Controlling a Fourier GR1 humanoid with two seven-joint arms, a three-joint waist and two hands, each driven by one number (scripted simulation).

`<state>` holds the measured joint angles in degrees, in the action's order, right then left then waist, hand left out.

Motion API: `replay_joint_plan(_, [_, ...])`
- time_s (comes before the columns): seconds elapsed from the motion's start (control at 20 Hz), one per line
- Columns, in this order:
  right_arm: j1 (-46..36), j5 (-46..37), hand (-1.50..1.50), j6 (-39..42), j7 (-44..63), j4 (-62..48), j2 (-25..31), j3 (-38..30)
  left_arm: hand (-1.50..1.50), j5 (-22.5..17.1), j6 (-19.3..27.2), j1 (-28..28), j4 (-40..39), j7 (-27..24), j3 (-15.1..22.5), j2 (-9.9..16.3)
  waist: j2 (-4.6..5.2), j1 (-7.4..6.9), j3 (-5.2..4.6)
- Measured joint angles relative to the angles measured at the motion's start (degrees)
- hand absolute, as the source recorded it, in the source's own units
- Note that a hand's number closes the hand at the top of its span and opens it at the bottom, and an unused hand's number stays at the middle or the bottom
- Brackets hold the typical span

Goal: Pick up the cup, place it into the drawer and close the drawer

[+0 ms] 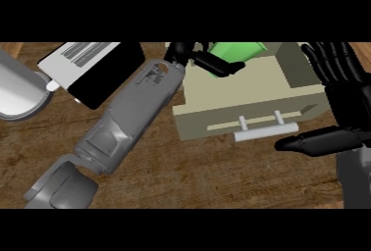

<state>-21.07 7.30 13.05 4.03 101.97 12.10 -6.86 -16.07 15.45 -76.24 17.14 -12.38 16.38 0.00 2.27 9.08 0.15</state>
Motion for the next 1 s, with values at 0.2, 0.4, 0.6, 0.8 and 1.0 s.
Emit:
replay_joint_plan(0.2, [-1.86, 0.93, -1.5, 0.77, 0.31, -0.5, -0.08, 0.51, -1.5, -1.82, -0.33, 1.95, 0.23, -1.34, 2.33, 0.0, 0.37, 1.52, -0.03])
replay_joint_plan(0.4, [-2.91, 3.83, 1.5, 3.95, 0.39, -1.22, -1.02, 2.78, -1.5, -5.7, 0.08, 3.34, 1.94, -3.25, 2.25, 0.0, 0.7, 2.74, -0.05])
replay_joint_plan(0.6, [-2.99, 7.24, 1.5, 9.2, 0.3, -1.49, -1.75, 6.57, -1.5, -10.1, -1.21, 4.18, 4.24, -6.88, 1.02, 0.0, 0.79, 2.75, -0.11])
replay_joint_plan(0.8, [-2.99, 10.11, 1.5, 15.36, 2.56, -2.11, 0.11, 10.01, -1.5, -14.38, -1.33, 4.07, 6.14, -10.72, -0.34, 0.0, 0.41, 1.88, -0.16])
replay_joint_plan(1.0, [-0.9, 7.87, -1.5, 21.66, 4.9, -1.52, 5.31, 13.63, -1.5, -16.98, 0.32, 3.65, 6.18, -13.16, -1.09, 0.0, -0.32, 0.21, -0.15])
